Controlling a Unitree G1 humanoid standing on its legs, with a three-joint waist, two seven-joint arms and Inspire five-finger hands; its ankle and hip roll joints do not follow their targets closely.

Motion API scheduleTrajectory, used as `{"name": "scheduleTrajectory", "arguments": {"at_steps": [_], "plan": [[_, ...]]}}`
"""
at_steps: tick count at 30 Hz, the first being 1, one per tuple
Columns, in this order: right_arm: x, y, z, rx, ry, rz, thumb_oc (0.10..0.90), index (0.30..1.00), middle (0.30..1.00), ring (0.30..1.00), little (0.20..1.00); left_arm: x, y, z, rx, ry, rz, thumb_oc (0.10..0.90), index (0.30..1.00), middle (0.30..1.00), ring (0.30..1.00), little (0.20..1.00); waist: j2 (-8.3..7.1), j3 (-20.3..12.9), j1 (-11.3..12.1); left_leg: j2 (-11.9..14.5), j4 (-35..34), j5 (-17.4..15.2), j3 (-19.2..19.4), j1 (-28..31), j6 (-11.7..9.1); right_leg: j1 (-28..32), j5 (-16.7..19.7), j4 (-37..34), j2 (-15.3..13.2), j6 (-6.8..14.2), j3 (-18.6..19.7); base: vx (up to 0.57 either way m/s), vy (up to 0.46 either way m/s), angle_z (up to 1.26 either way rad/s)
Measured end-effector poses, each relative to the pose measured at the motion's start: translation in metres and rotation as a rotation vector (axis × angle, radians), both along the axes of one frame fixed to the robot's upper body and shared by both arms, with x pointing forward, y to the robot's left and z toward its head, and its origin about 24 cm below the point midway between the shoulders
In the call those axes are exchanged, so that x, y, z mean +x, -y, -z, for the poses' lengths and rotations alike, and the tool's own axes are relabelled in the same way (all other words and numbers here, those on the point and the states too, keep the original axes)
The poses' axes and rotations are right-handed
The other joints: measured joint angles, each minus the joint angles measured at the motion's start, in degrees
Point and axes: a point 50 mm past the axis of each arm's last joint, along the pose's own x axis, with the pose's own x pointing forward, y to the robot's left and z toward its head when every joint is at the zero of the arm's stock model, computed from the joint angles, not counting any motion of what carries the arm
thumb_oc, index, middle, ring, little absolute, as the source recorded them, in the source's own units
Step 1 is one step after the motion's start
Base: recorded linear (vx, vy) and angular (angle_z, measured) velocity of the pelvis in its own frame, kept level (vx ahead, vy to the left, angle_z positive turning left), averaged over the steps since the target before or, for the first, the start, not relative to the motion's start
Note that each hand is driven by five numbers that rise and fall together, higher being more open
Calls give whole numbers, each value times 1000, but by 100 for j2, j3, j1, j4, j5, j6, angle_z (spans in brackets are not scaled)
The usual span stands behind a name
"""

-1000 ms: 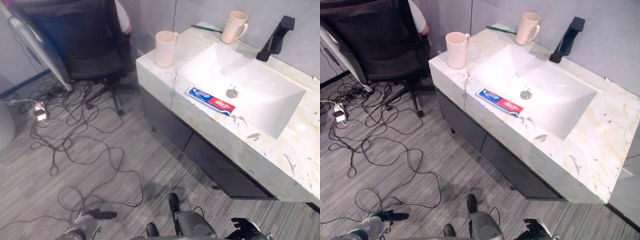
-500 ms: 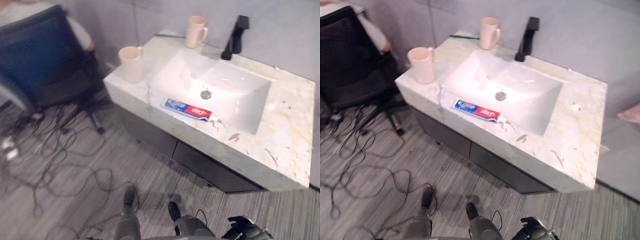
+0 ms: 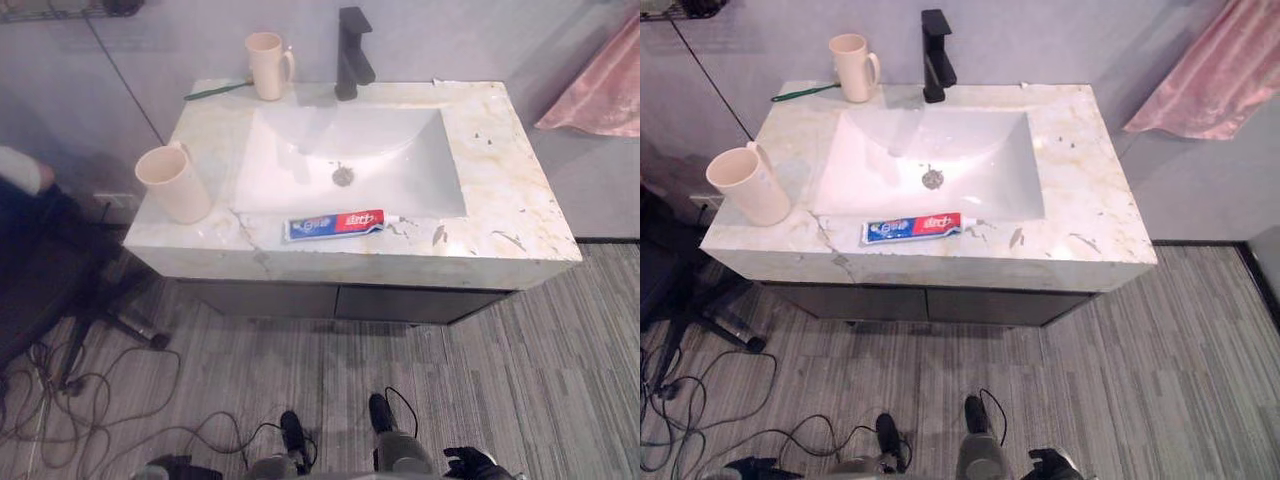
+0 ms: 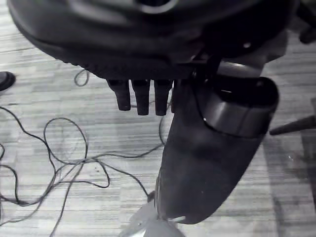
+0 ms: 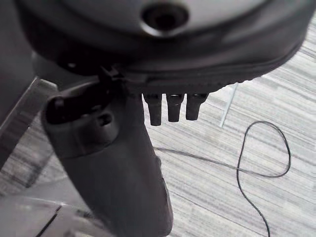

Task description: Organize the bathroom.

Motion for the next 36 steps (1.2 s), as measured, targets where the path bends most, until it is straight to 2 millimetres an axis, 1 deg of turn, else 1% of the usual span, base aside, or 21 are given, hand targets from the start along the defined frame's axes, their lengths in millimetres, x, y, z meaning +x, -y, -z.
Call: {"name": "scheduleTrajectory", "arguments": {"at_steps": [2, 4, 5, 6, 7, 9, 11, 14, 16, 17, 18, 19, 20, 22, 23, 24, 25, 27, 28, 30, 36], "plan": [[-1, 3, -1, -18, 0, 18, 800, 900, 900, 900, 900, -1, 1, 1, -7, -3, 0, 800, 900, 900, 900, 900, -47, -35, 82, -20, -9, -54, 8, 94, -40, -2, 49, 39, -2, 72, 38, 45, 146, -39], [1, 2, -1, -19, 7, 19, 800, 900, 900, 900, 900, -7, -3, 0, 2, -14, -6, 800, 900, 900, 900, 900, -230, -170, 207, -88, -31, -85, 209, 179, -39, 21, 46, -87, -56, 91, -90, 23, 108, -67], [3, 1, -1, -15, 16, 18, 800, 900, 900, 900, 900, -15, -7, 0, 12, -29, -17, 800, 900, 900, 900, 900, -374, -261, 335, -119, -77, -104, 483, 266, -33, 42, -98, -230, -145, 33, -400, -18, 88, -91], [7, 2, -3, -19, 32, 17, 800, 900, 900, 900, 900, -20, -7, 1, 19, -41, -20, 800, 900, 900, 900, 900, -392, -306, 393, -65, -6, -98, 646, 279, -27, 150, -383, -422, -231, 39, -719, -34, 92, -89], [10, 2, -5, -19, 46, 16, 800, 900, 900, 900, 900, -24, -7, 2, 19, -49, -21, 800, 900, 900, 900, 900, -350, -323, 432, 11, 29, -134, 737, 277, 0, 187, -445, -432, -227, -7, -913, -47, 71, -63], [15, 0, -6, 1, 72, 35, 800, 900, 900, 900, 900, -29, -12, 1, 49, -67, -1, 800, 900, 900, 900, 900, -425, -427, 447, 30, 141, -260, 813, 268, -53, 177, -455, -200, -356, -42, -1060, -52, 77, -26], [11, 1, -6, 0, 57, 46, 800, 900, 900, 900, 900, -31, -14, 0, 63, -74, 15, 800, 900, 900, 900, 900, -588, -572, 431, -73, 326, -354, 782, 261, -85, 180, -73, -124, -428, 354, -1001, -89, 94, 1], [13, 6, -9, -14, 72, 43, 800, 900, 900, 900, 900, -27, -11, 0, 46, -69, 22, 800, 900, 900, 900, 900, -511, -652, 433, -97, 461, -426, 749, 139, -36, 93, 108, -104, -405, 456, -959, -172, 65, -22], [36, 10, -19, -19, 127, 15, 800, 900, 900, 900, 900, -15, -7, -1, 37, -39, 30, 800, 900, 900, 900, 900, -305, -586, 457, -11, 576, -431, 704, -55, 209, -170, 695, -107, -245, 629, -879, -267, 18, -62], [52, 8, -25, -22, 160, -22, 800, 900, 900, 900, 900, -9, -5, -1, 41, -31, 13, 800, 900, 900, 900, 900, -68, -512, 445, 250, 580, -361, 825, -160, 335, -253, 834, 28, -179, 691, -960, -262, -59, -39], [54, 8, -25, -30, 151, -50, 800, 900, 900, 900, 900, -4, -4, -2, 52, -17, 8, 800, 900, 900, 900, 900, 17, -502, 457, 336, 570, -339, 807, -181, 363, -424, 434, 763, -218, 279, -1203, -247, -148, -19], [52, 3, -22, -25, 116, -93, 800, 900, 900, 900, 900, 3, -5, -5, 68, 20, 9, 800, 900, 900, 900, 900, 76, -559, 579, 426, 561, -291, 830, -189, 318, -503, -155, 1778, -327, 82, -1488, -313, -270, -28], [48, -2, -19, -25, 91, -137, 800, 900, 900, 900, 900, 6, -8, -7, 84, 37, -4, 800, 900, 900, 900, 900, 40, -612, 776, 436, 539, -240, 962, -140, 198, -394, -624, 2168, -477, 68, -1697, -253, -255, -41], [52, -12, -18, 5, 115, -156, 800, 900, 900, 900, 900, -3, -15, -8, 116, 17, -53, 800, 900, 900, 900, 900, -171, -721, 986, 410, 572, -237, 1164, -200, 104, -6, -967, 1741, -652, 199, -2004, -259, -203, -65], [61, -17, -21, 15, 145, -178, 800, 900, 900, 900, 900, -8, -17, -7, 123, -2, -74, 800, 900, 900, 900, 900, -256, -737, 1028, 389, 613, -235, 1229, -269, 33, 200, -948, 1268, -630, 229, -1995, -257, -190, -54], [68, -20, -24, 22, 173, -191, 800, 900, 900, 900, 900, -12, -17, -6, 121, -19, -102, 800, 900, 900, 900, 900, -434, -746, 1027, 334, 690, -175, 1248, -345, -23, 437, -806, 682, -600, 362, -1986, -233, -182, -30], [72, -21, -26, 24, 188, -195, 800, 900, 900, 900, 900, -17, -16, -4, 116, -35, -115, 800, 900, 900, 900, 900, -492, -710, 1046, 288, 714, -141, 1273, -357, -79, 621, -813, 264, -573, 415, -1974, -113, -98, -14], [73, -18, -26, 17, 188, -187, 800, 900, 900, 900, 900, -19, -12, -2, 104, -43, -117, 800, 900, 900, 900, 900, -439, -680, 1054, 349, 776, -119, 1221, -380, -119, 723, -703, 35, -511, 487, -1964, -61, -45, -10], [74, -13, -28, 4, 189, -184, 800, 900, 900, 900, 900, -21, -5, 1, 84, -47, -118, 800, 900, 900, 900, 900, -351, -700, 1062, 421, 794, -81, 926, -439, -261, 760, -636, -183, -403, 391, -1956, -106, -59, -3], [67, 0, -29, -25, 167, -166, 800, 900, 900, 900, 900, -32, 3, 5, 50, -64, -127, 800, 900, 900, 900, 900, -204, -654, 1014, 518, 741, 84, 651, -472, -292, 790, -498, -380, -210, 295, -1971, -100, -55, -3], [43, 23, -26, -78, 91, -106, 800, 900, 900, 900, 900, -42, 10, 9, 18, -75, -170, 800, 900, 900, 900, 900, -88, -633, 838, 612, 546, 269, 565, -418, -320, 875, -443, -519, -57, 255, -2023, -27, -67, 5]]}}
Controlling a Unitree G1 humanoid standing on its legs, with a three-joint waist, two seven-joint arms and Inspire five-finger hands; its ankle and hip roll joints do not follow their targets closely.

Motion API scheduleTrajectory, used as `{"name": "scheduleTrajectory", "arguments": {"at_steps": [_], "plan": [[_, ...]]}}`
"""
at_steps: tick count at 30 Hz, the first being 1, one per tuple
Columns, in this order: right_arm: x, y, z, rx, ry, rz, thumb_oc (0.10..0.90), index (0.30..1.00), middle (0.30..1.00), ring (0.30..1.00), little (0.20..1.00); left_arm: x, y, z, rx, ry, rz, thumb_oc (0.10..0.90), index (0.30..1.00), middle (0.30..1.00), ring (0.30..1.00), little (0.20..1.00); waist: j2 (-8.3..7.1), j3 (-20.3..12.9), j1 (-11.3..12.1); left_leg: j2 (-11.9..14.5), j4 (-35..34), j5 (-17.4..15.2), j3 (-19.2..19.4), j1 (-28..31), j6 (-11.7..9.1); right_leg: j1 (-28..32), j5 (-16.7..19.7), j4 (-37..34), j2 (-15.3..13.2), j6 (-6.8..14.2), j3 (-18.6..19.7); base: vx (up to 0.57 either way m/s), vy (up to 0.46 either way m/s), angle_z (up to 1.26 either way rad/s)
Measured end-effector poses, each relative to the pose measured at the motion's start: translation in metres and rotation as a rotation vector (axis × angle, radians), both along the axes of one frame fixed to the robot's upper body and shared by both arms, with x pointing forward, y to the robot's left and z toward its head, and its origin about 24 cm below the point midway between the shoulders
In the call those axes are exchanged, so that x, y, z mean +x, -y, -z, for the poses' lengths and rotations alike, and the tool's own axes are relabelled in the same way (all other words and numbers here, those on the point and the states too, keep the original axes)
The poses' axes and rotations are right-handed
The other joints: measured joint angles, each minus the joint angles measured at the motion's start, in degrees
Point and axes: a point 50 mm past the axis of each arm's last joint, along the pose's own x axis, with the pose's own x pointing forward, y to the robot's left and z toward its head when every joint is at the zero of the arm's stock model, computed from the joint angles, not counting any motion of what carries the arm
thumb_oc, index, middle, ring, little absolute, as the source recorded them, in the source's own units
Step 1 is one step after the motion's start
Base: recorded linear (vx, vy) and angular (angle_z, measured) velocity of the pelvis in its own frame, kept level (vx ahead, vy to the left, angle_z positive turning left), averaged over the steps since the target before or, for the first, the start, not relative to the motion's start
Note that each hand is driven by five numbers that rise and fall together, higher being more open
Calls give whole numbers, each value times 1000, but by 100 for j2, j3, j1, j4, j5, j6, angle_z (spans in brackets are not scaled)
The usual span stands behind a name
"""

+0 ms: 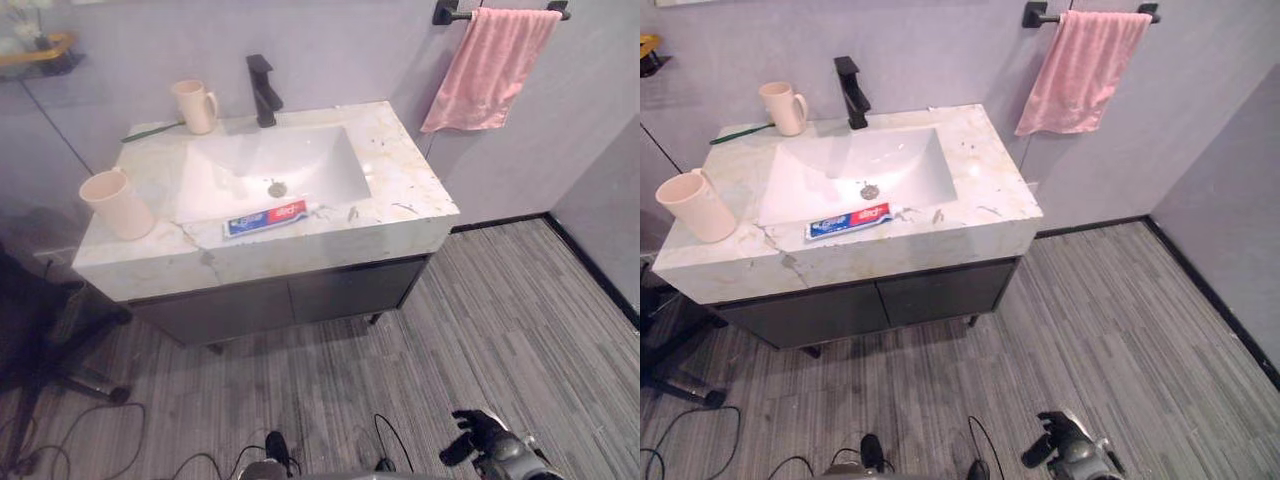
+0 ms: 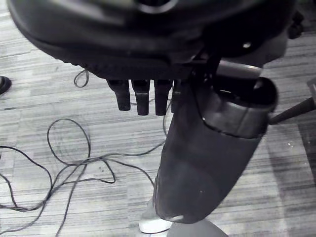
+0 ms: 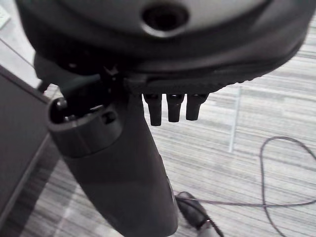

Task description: Organize the bathroom.

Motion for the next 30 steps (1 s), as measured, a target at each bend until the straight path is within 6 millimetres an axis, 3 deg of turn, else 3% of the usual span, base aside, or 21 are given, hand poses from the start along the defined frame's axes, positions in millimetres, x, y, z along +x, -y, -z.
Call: {"name": "scheduleTrajectory", "arguments": {"at_steps": [2, 5, 8, 9, 10, 11, 12, 13, 15, 17, 18, 21, 24, 26, 30], "plan": [[-13, 6, 3, -13, -39, 27, 800, 900, 900, 900, 900, 2, 3, 1, -11, 12, 0, 800, 900, 900, 900, 900, 57, -12, -113, 23, -170, 70, -97, 102, -56, 103, -22, 0, 37, -23, -105, -9, -91, 20], [-19, 7, 5, -29, -68, -1, 800, 900, 900, 900, 900, 10, 5, 0, -35, 49, -24, 800, 900, 900, 900, 900, 123, -50, -101, 44, -222, 108, -178, 91, -124, 148, -25, 1, 124, -34, -179, -52, -133, 14], [-20, 4, 7, -12, -89, -23, 800, 900, 900, 900, 900, 22, 7, -3, -90, 152, -113, 800, 900, 900, 900, 900, 166, -48, -42, 94, -273, 341, -437, 71, -203, 175, -88, -1, 224, -124, -318, -114, -85, 29], [-20, 3, 7, -14, -93, -40, 800, 900, 900, 900, 900, 26, 6, -4, -100, 180, -135, 800, 900, 900, 900, 900, 136, -39, -18, 108, -278, 420, -604, 67, -298, 168, -110, -3, 200, -159, -300, -99, -39, 10], [-14, 1, 6, -18, -88, -59, 800, 900, 900, 900, 900, 31, 6, -6, -112, 216, -178, 800, 900, 900, 900, 900, 29, -8, 102, 57, -287, 707, -891, 46, -581, 137, -93, -4, 135, -219, -271, -72, -12, -11], [-8, 1, 4, -20, -72, -63, 800, 900, 900, 900, 900, 35, 7, -6, -123, 234, -198, 800, 900, 900, 900, 900, -129, 23, 147, -68, -245, 1007, -1073, -8, -719, 85, -8, -5, -15, -344, -309, -65, 9, -15], [-3, 3, 1, -28, -58, -67, 800, 900, 900, 900, 900, 35, 9, -5, -130, 232, -203, 800, 900, 900, 900, 900, -214, 56, 138, -46, 75, 885, -1016, -100, -658, 87, 17, -7, -101, -377, -350, 20, 101, -1], [1, 5, -1, -40, -45, -77, 800, 900, 900, 900, 900, 35, 11, -5, -139, 224, -206, 800, 900, 900, 900, 900, -229, 54, 99, -52, 494, 452, -854, -102, -512, 148, 31, -5, -142, -364, -428, 40, 101, 19], [-7, 9, 0, -55, -43, -65, 800, 900, 900, 900, 900, 40, 12, -5, -140, 230, -200, 800, 900, 900, 900, 900, -202, -21, -43, -121, 560, -135, -375, 119, -359, 244, 33, 7, -177, -231, -697, 51, 70, 67], [-17, 9, 5, -61, -75, -42, 800, 900, 900, 900, 900, 46, 9, -8, -122, 246, -193, 800, 900, 900, 900, 900, 44, -159, -221, -217, -349, -215, -402, 537, -108, 256, 21, 32, 40, -175, -913, 33, 15, 83], [-17, 4, 7, -47, -75, -40, 800, 900, 900, 900, 900, 52, 6, -10, -102, 258, -192, 800, 900, 900, 900, 900, -48, -140, -192, -280, -498, -61, -410, 573, -31, 227, 44, 33, 14, -137, -910, 36, 12, 32], [-15, -12, 11, -2, -61, -51, 800, 900, 900, 900, 900, 47, -6, -13, -37, 241, -223, 800, 900, 900, 900, 900, -256, -140, -161, -413, -629, -34, -434, 614, 60, 219, 83, 33, -43, -75, -894, 17, 12, 6], [-13, -18, 13, 17, -50, -56, 800, 900, 900, 900, 900, 40, -14, -13, 27, 230, -328, 800, 900, 900, 900, 900, -288, -146, -115, -492, -631, -64, -429, 649, 102, 217, 116, 37, -129, -22, -860, 30, 33, 1], [-12, -22, 14, 27, -49, -57, 800, 900, 900, 900, 900, 36, -24, -17, 85, 268, -500, 800, 900, 900, 900, 900, -270, -145, -86, -510, -635, -87, -394, 703, 122, 238, 123, 36, -148, -11, -828, 32, 18, -7], [-14, -22, 14, 33, -60, -58, 800, 900, 900, 900, 900, 33, -52, -31, 255, 346, -697, 800, 900, 900, 900, 900, -230, -139, -67, -511, -633, -78, -383, 696, 128, 225, 147, 38, -142, 22, -806, -26, 0, -2]]}}
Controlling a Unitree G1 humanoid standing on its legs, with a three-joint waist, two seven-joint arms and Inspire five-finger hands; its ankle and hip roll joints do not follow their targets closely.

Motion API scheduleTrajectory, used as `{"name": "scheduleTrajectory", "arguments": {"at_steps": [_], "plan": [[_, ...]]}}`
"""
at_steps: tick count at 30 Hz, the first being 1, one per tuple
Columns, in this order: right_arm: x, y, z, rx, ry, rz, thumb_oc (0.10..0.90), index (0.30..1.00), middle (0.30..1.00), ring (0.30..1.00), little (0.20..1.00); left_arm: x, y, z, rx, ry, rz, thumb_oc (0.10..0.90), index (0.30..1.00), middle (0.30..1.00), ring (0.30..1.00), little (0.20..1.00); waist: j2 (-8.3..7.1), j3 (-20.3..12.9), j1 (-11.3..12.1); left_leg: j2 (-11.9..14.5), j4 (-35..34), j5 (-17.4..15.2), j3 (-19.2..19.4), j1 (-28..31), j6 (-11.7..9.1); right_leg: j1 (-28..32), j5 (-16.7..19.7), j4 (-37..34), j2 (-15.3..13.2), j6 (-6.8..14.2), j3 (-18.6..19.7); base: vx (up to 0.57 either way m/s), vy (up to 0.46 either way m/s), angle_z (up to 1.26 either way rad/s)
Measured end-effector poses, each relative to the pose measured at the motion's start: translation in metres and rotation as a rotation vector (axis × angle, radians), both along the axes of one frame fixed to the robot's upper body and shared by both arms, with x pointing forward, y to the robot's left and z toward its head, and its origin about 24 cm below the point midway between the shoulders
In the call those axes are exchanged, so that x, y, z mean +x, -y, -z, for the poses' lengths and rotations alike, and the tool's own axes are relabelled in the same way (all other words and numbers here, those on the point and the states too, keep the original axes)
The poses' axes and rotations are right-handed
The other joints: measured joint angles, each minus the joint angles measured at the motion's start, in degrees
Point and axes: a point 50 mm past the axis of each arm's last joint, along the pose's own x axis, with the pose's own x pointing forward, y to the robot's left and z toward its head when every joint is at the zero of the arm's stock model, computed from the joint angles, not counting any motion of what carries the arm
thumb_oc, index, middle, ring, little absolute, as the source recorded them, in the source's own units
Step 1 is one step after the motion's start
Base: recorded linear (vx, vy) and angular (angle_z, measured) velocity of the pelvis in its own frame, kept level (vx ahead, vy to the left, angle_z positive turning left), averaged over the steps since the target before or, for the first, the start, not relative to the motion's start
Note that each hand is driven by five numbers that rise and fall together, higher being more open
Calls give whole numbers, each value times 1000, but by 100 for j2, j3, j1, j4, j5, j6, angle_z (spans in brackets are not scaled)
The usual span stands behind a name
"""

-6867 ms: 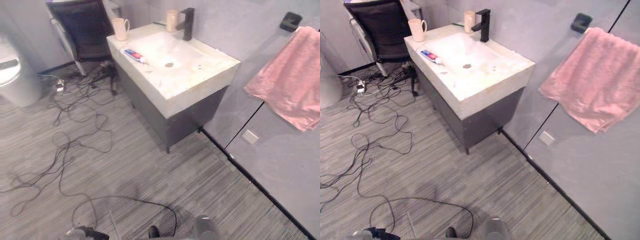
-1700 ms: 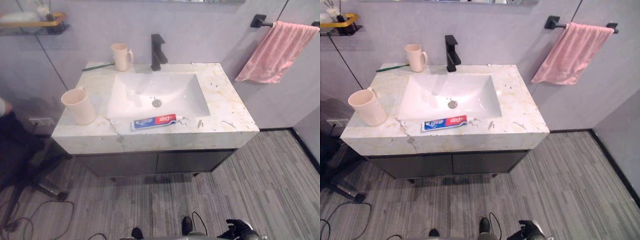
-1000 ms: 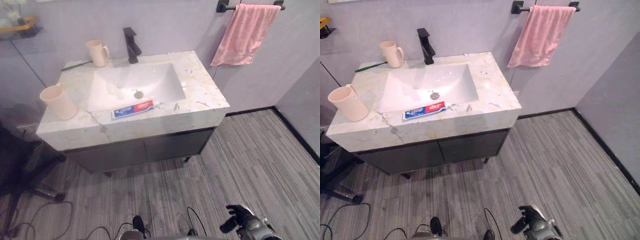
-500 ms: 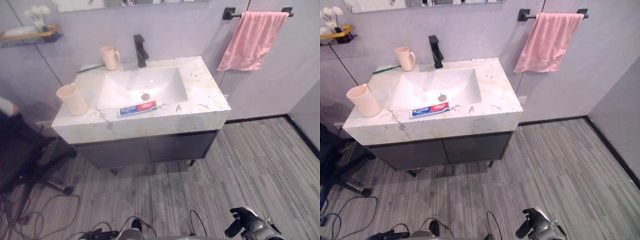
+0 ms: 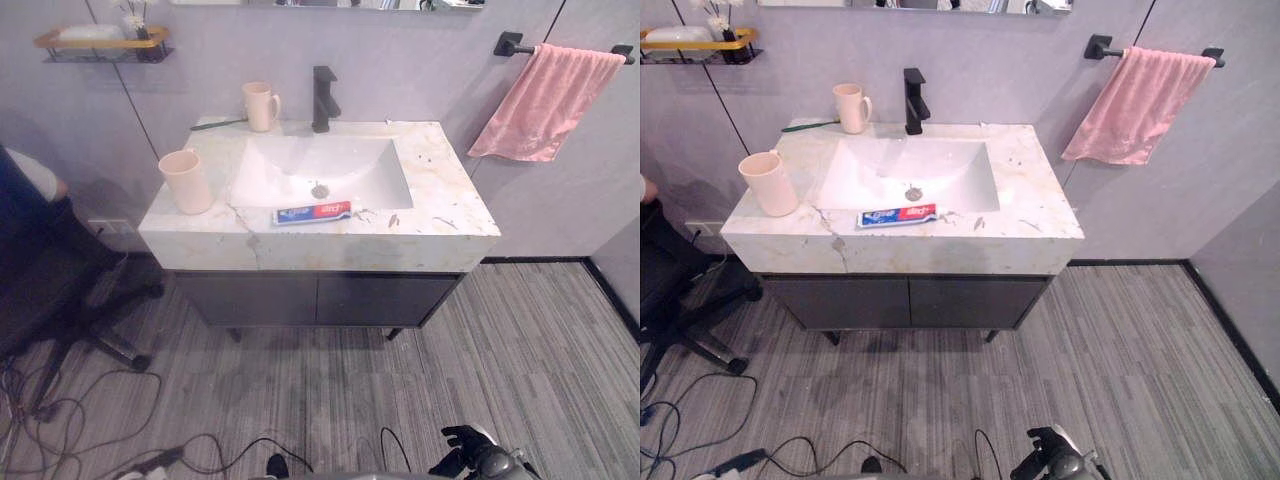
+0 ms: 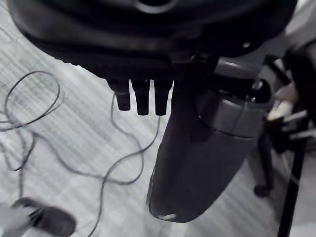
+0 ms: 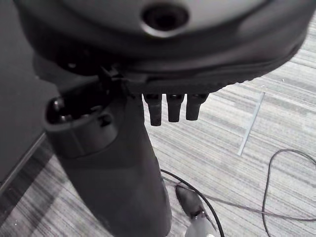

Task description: Organize the bathroom.

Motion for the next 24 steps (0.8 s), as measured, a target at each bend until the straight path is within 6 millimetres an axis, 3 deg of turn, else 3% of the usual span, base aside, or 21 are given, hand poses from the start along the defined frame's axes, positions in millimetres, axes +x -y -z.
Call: {"name": "scheduleTrajectory", "arguments": {"at_steps": [2, 8, 10, 11, 12, 14, 16, 19, 21, 23, 24], "plan": [[-6, 2, 2, -5, -22, 8, 800, 900, 900, 900, 900, 5, -9, -8, 56, 44, -77, 800, 900, 900, 900, 900, 3, -1, 2, 5, -5, -2, 0, -15, 0, 0, 1, 0, 1, 2, 2, 0, 0, 0], [-23, 6, 7, -17, -74, 26, 800, 900, 900, 900, 900, 27, -47, -58, 408, 210, -470, 800, 900, 900, 900, 900, -58, -36, -19, 8, -5, -2, 3, 6, -1, 36, 6, -4, 8, 10, 19, 47, -11, -1], [-29, 7, 8, -21, -97, 33, 800, 900, 900, 900, 900, 45, -72, -100, 562, 310, -609, 800, 900, 900, 900, 900, -94, -52, 5, 9, -4, 5, 4, 14, 6, 42, 7, -4, 20, 9, 24, 42, -11, 0], [-29, 7, 8, -22, -100, 34, 800, 900, 900, 900, 900, 48, -79, -113, 617, 347, -623, 800, 900, 900, 900, 900, -98, -57, 18, 10, -5, 5, 2, 20, 5, 51, 7, -4, 22, 9, 24, 36, -21, 1], [-30, 7, 8, -22, -104, 35, 800, 900, 900, 900, 900, 60, -90, -144, 716, 425, -646, 800, 900, 900, 900, 900, -91, -53, 31, 20, -10, 6, 0, 42, 5, 77, 6, -5, 22, 7, 24, 0, 0, 0], [-32, 6, 8, -20, -106, 32, 800, 900, 900, 900, 900, 73, -99, -184, 821, 542, -644, 800, 900, 900, 900, 900, -130, -72, 86, 29, -18, 6, 0, 74, 3, 106, 5, -5, 26, 5, 29, 9, -15, -1], [-32, 5, 9, -16, -104, 30, 800, 900, 900, 900, 900, 93, -110, -263, 1060, 721, -527, 800, 900, 900, 900, 900, -160, -96, 149, 31, -29, 2, 0, 99, -3, 130, 3, -5, 24, 4, 31, 15, -45, -1], [-32, 4, 9, -12, -103, 29, 800, 900, 900, 900, 900, 105, -98, -333, 1240, 878, -416, 800, 900, 900, 900, 900, -178, -110, 167, 12, -28, 2, -10, 100, -4, 138, 10, -5, 8, 15, 28, 2, -40, 2], [-32, 2, 9, -10, -104, 18, 800, 900, 900, 900, 900, 110, -85, -365, 1345, 935, -324, 800, 900, 900, 900, 900, -146, -126, 173, 3, -10, 3, -13, 105, -5, 138, 15, -6, -9, 21, 29, 4, -59, 1], [-36, -4, 12, 8, -128, -9, 800, 900, 900, 900, 900, 118, -58, -409, 1447, 1031, -171, 800, 900, 900, 900, 900, -208, -155, 240, 10, -9, 11, -23, 102, -5, 144, 17, -5, 9, 19, 28, 5, -20, 1], [-36, -4, 12, 8, -128, -9, 800, 900, 900, 900, 900, 118, -58, -409, 1447, 1031, -171, 800, 900, 900, 900, 900, -208, -155, 240, 10, -9, 11, -23, 102, -5, 144, 17, -5, 9, 19, 28, 0, 0, 0]]}}
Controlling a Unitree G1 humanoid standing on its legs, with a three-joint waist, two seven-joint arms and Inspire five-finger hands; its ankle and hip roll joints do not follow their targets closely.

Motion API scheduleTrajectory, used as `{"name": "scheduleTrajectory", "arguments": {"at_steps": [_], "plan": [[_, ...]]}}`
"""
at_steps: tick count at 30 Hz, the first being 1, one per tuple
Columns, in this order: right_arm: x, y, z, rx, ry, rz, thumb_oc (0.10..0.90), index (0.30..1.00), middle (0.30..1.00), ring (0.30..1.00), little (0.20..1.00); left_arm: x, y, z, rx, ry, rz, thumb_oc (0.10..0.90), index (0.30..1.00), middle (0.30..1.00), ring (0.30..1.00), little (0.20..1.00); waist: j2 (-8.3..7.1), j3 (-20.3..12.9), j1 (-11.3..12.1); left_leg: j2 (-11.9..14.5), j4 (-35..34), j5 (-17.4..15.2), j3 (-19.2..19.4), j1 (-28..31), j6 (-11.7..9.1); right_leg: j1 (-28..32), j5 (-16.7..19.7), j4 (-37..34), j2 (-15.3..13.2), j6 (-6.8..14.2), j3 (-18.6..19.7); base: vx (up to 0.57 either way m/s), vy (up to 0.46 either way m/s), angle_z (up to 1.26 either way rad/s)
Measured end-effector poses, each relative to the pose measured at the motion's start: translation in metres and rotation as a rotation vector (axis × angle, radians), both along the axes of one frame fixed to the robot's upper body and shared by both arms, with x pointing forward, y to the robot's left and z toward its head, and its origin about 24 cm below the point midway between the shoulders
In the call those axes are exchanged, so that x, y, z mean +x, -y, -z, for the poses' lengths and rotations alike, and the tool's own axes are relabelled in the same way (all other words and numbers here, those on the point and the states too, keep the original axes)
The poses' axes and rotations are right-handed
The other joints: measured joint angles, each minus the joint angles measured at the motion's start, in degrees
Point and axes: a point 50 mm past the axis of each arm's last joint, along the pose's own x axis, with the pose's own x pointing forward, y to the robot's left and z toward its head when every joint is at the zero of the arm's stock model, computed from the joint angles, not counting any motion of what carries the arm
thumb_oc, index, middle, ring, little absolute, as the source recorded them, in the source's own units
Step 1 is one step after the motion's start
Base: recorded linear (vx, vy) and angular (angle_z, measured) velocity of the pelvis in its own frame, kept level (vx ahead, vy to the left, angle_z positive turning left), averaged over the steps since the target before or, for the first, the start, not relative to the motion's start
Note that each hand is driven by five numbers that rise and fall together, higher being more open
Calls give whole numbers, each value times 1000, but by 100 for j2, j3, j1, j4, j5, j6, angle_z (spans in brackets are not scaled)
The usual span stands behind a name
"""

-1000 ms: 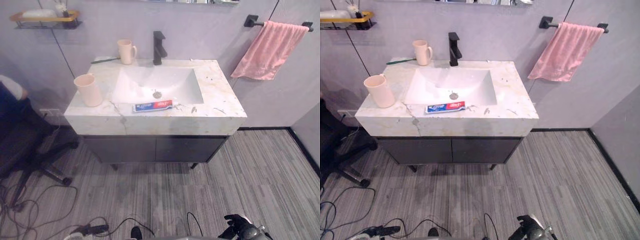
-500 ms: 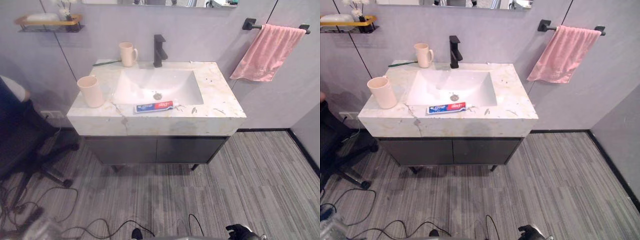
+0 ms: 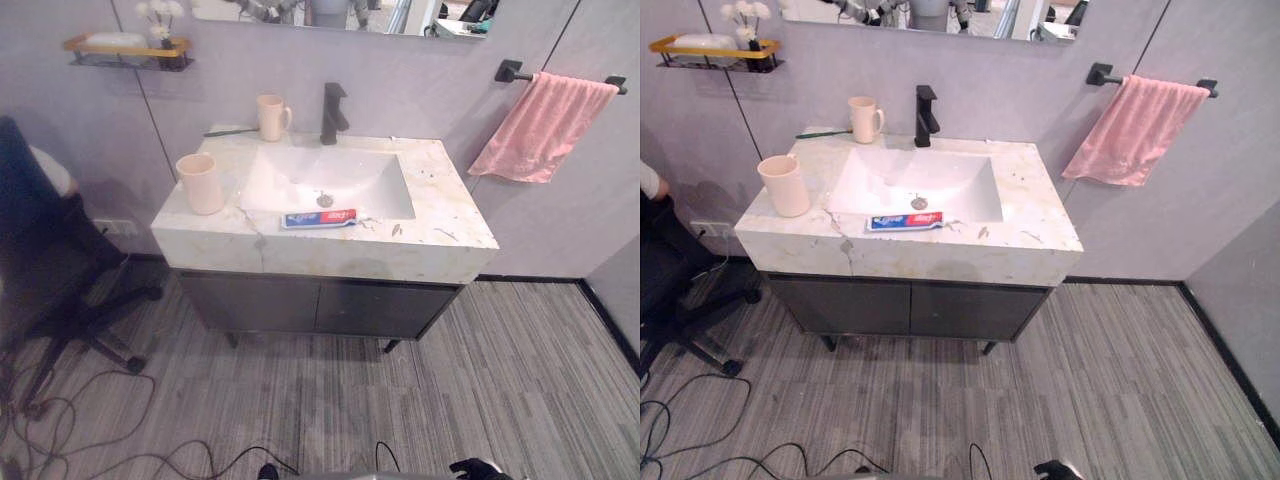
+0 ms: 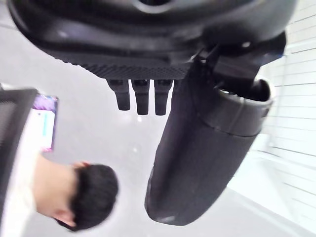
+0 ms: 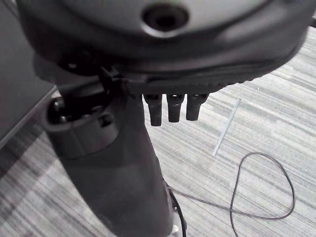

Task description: Organize the bathroom.

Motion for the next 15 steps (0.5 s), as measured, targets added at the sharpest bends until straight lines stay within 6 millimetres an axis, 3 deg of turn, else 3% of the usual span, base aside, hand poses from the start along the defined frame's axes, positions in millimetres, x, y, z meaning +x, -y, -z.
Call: {"name": "scheduleTrajectory", "arguments": {"at_steps": [5, 7, 9, 10, 13, 15], "plan": [[0, -3, 2, 15, -17, -11, 800, 900, 900, 900, 900, 20, 43, -74, 427, -222, 114, 800, 900, 900, 900, 900, 54, 10, -23, 4, -1, -10, 30, 96, -14, 53, -2, -1, 1, 1, 43, -6, -3, -2], [1, -3, 2, 16, -26, -23, 800, 900, 900, 900, 900, 31, 66, -92, 585, -371, 226, 800, 900, 900, 900, 900, 99, -12, -73, -1, 0, -8, 46, 92, -15, 55, 8, -1, -4, 4, 71, -40, -12, -5], [0, -3, 2, 17, -42, -43, 800, 900, 900, 900, 900, 44, 88, -94, 697, -516, 323, 800, 900, 900, 900, 900, 172, -15, -120, 0, 1, -6, 77, 91, -16, 7, 18, 0, -4, 7, 122, -65, -21, -6], [0, -3, 2, 17, -42, -43, 800, 900, 900, 900, 900, 44, 88, -94, 697, -516, 323, 800, 900, 900, 900, 900, 172, -15, -120, 0, 1, -6, 77, 91, -16, 7, 18, 0, -4, 7, 122, -63, -23, -13], [4, -3, 1, 10, -56, -88, 800, 900, 900, 900, 900, 77, 122, -86, 826, -725, 447, 800, 900, 900, 900, 900, 319, -5, -151, 20, 6, 14, 153, 48, -23, -84, 46, 0, 15, -1, 222, -64, -33, -11], [15, -2, -1, 5, -39, -99, 800, 900, 900, 900, 900, 91, 134, -87, 909, -865, 469, 800, 900, 900, 900, 900, 390, -3, -294, 44, 6, 24, 201, -4, -34, -131, 71, 0, 42, -19, 279, -37, -18, -14]]}}
